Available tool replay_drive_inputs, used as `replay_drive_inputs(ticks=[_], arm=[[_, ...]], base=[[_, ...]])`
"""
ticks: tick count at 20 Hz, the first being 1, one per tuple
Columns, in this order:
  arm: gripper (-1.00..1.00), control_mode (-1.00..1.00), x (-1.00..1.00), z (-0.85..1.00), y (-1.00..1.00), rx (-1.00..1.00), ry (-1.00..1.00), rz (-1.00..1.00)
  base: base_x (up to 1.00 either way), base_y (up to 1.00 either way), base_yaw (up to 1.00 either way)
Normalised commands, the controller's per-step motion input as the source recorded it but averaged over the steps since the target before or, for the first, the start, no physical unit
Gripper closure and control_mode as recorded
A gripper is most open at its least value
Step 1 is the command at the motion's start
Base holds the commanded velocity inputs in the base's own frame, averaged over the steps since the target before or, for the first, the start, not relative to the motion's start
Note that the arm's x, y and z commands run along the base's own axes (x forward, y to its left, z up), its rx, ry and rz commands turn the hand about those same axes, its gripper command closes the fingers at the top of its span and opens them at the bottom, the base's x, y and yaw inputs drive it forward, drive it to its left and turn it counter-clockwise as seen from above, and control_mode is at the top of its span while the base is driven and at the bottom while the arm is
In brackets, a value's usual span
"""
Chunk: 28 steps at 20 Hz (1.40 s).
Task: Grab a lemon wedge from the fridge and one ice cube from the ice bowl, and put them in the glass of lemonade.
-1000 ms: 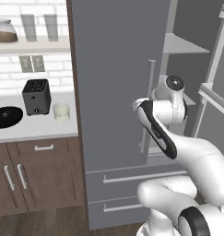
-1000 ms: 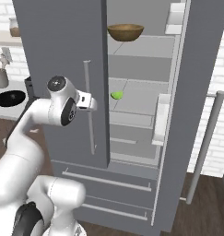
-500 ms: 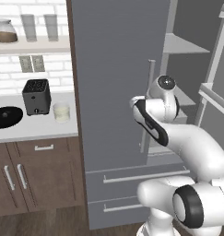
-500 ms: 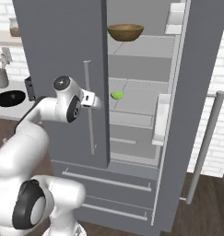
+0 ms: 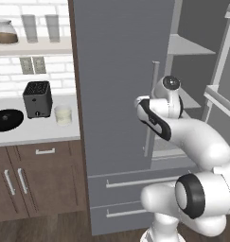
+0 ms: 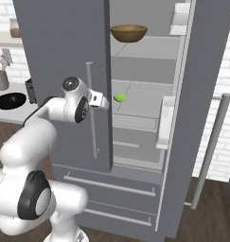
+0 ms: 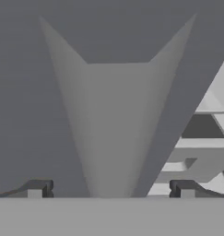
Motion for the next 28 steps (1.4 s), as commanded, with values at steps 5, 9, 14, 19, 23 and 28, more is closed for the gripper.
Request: replay_drive_inputs(ticks=[5, 9, 14, 19, 23, 28], arm=[[-1.00, -1.00, 0.27, -0.06, 0.00, 0.00, -0.02, 0.00], [1.00, -1.00, 0.15, 0.00, 0.04, 0.00, 0.00, 0.00], [1.00, -1.00, 0.16, 0.00, 0.10, 0.00, 0.00, 0.00], [1.00, -1.00, 0.04, 0.02, 0.20, 0.00, 0.00, 0.00], [1.00, -1.00, -0.36, 0.25, 0.68, 0.00, 0.00, 0.08], [1.00, -1.00, -0.84, 0.52, 0.87, 0.00, -0.01, 0.16]], base=[[0.00, 0.00, 0.00], [0.00, 0.00, 0.00], [0.00, 0.00, 0.00], [0.00, 0.00, 0.00], [0.00, 0.00, 0.00], [0.00, 0.00, 0.00]])
